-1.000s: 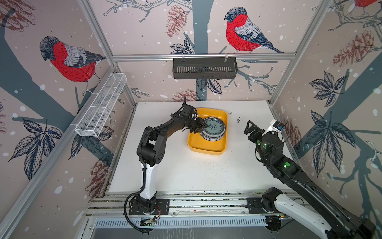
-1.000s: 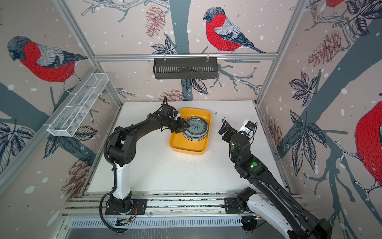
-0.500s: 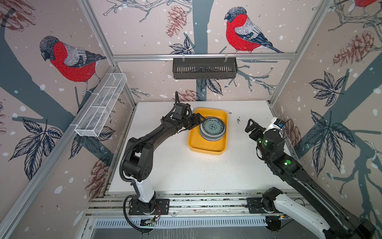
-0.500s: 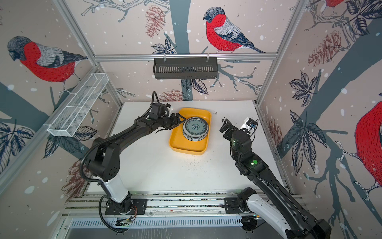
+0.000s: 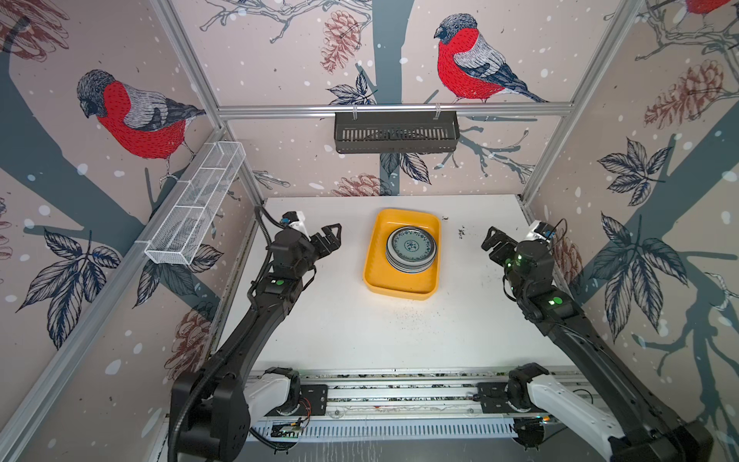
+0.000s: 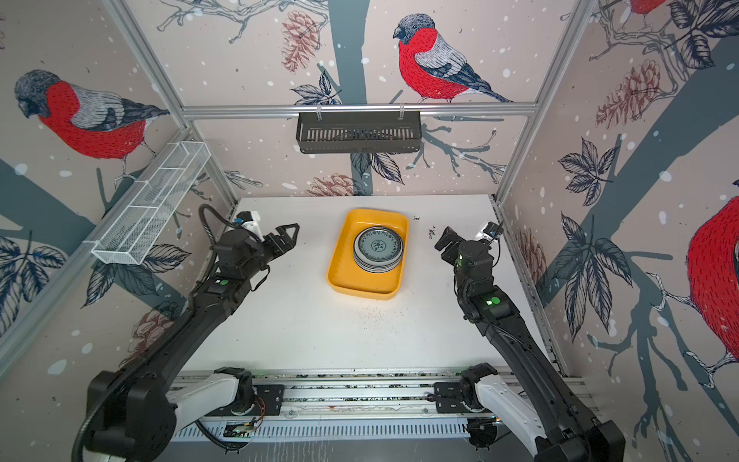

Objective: Place the plates into the plastic bin on the countertop
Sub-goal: Place the plate in the plastic bin, then reset both arms

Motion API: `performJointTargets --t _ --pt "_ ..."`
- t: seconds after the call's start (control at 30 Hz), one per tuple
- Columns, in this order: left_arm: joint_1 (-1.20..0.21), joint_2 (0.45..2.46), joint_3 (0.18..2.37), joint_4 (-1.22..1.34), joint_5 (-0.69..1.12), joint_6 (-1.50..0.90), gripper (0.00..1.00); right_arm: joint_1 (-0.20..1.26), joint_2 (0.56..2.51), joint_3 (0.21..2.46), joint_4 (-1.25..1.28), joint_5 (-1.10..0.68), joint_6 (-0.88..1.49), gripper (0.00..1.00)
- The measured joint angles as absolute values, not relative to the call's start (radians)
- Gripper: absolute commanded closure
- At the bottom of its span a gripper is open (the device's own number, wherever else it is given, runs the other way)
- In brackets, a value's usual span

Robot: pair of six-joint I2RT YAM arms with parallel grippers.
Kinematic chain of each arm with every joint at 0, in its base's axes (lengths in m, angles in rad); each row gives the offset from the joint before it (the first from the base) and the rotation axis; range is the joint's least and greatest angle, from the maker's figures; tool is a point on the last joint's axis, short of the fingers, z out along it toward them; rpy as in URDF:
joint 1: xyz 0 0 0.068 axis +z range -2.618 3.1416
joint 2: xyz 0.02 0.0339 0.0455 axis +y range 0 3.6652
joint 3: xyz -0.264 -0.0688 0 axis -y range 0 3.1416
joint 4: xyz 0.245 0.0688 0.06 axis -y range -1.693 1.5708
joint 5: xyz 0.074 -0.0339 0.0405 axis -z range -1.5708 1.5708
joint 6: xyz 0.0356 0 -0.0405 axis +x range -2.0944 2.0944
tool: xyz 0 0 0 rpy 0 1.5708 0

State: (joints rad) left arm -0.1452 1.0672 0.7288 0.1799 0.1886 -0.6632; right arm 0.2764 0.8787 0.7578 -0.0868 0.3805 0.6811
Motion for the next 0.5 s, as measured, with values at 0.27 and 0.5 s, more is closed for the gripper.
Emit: performJointTargets --t 0.27,0.5 --pt "-0.037 0.844 0.564 0.179 0.02 -0.567 0.04 0.073 0.892 0.722 -0.08 0.289 0.633 0.01" --pt "0.033 0.795 0.391 0.306 -0.117 -0.461 0.04 -0.099 0.884 0.588 -0.021 0.295 0.532 0.01"
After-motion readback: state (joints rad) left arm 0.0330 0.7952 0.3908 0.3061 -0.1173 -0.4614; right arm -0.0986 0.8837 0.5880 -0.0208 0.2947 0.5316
